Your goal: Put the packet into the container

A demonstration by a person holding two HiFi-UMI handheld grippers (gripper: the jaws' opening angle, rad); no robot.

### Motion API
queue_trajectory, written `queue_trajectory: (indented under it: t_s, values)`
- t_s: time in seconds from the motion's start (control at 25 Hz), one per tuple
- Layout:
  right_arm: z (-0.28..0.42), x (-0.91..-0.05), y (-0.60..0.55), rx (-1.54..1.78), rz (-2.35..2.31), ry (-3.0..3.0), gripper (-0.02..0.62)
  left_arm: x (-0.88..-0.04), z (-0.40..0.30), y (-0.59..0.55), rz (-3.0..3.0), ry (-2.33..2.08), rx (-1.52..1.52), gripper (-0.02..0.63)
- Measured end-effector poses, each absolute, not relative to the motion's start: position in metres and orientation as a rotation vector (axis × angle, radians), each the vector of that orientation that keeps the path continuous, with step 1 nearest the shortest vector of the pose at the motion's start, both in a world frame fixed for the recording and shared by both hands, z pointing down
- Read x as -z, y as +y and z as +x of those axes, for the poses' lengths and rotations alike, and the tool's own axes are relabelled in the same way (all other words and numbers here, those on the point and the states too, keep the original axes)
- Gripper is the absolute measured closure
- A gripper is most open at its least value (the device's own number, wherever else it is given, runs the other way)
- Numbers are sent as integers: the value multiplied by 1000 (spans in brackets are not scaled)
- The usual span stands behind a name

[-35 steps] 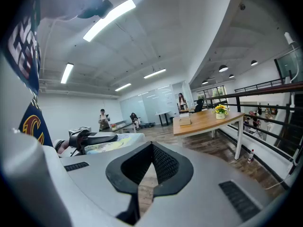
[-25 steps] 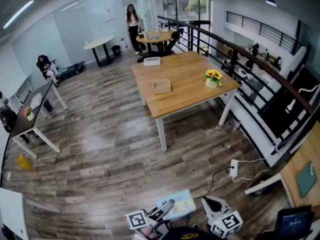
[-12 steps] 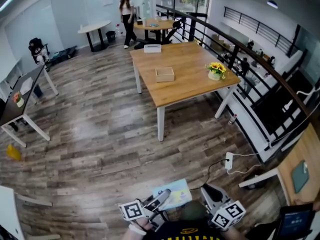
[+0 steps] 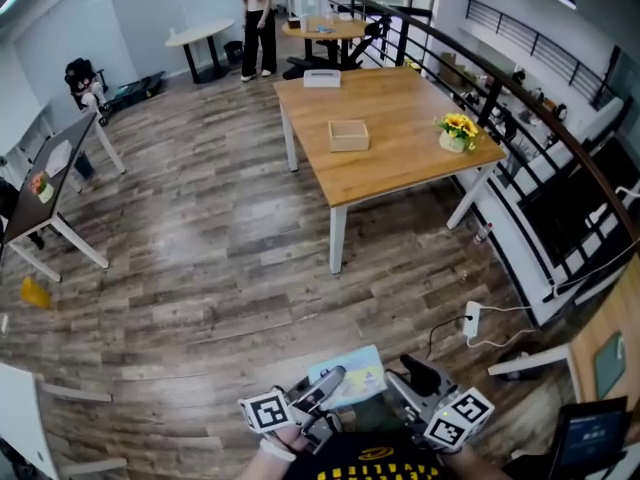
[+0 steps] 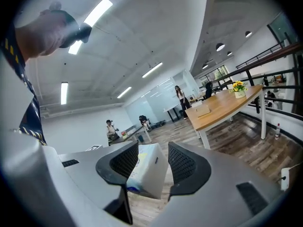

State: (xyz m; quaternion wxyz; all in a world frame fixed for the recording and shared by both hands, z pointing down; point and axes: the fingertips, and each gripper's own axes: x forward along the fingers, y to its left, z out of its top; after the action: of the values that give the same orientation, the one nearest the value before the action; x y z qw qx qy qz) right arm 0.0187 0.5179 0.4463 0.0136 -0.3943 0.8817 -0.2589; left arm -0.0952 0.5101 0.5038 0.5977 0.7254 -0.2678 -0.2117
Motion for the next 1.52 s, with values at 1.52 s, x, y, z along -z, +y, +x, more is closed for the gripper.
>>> queue_trajectory:
  t_s: [1.52]
  values:
    - [68,-467,179,1129,-1090,2893,440,-485,-7,168,1791,-574,380,310]
